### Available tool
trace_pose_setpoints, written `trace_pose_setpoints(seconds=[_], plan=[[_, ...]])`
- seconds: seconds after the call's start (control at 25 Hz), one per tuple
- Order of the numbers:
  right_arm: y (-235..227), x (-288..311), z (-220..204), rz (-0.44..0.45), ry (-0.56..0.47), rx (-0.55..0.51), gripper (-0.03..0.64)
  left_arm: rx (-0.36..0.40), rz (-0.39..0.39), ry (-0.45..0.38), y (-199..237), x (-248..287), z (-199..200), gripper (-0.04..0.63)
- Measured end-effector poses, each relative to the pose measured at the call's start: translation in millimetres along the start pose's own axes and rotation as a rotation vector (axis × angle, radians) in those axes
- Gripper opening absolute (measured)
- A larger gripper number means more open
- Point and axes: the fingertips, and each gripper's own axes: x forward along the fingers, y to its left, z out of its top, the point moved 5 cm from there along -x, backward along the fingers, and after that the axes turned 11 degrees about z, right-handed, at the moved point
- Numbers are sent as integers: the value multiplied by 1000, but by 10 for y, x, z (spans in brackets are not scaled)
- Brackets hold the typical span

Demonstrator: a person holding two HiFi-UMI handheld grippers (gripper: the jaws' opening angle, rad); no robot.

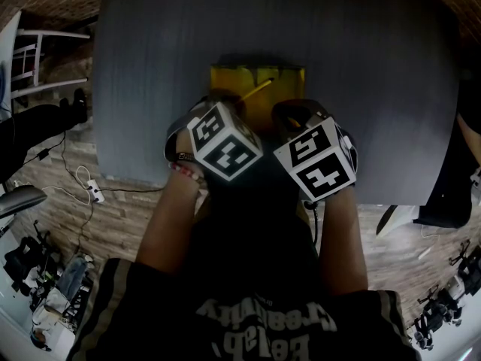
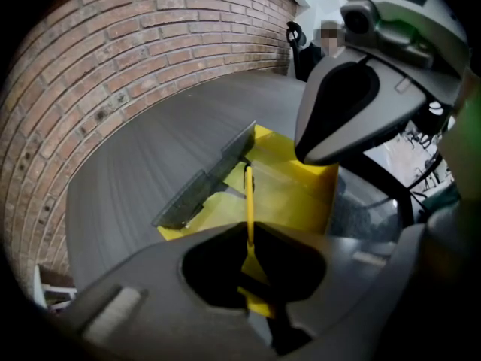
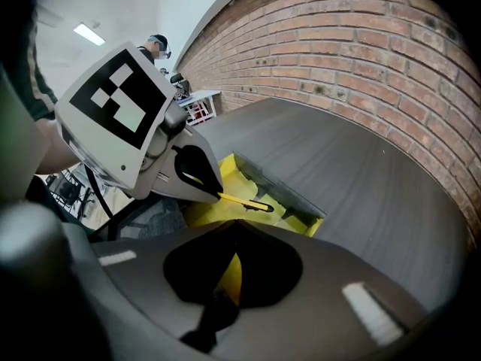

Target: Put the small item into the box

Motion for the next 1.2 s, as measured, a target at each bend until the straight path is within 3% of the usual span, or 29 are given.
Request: trace_pose_setpoints(seconds=[0.24,0.32,0.4,1.2], plan=[[12,-9,11,2,-2,1,6,-25,-36,-2,-29,-9,-1,41],[13,5,12,3,1,1,6,-49,-61,-4,-40,11,-14,176],[15,-5,13,2,3,3,6,-59,-62,-11,-32,0,-8,224],[2,-34,15,1,13,3,6,-45,-67,-7,-14,-39,-7,222]])
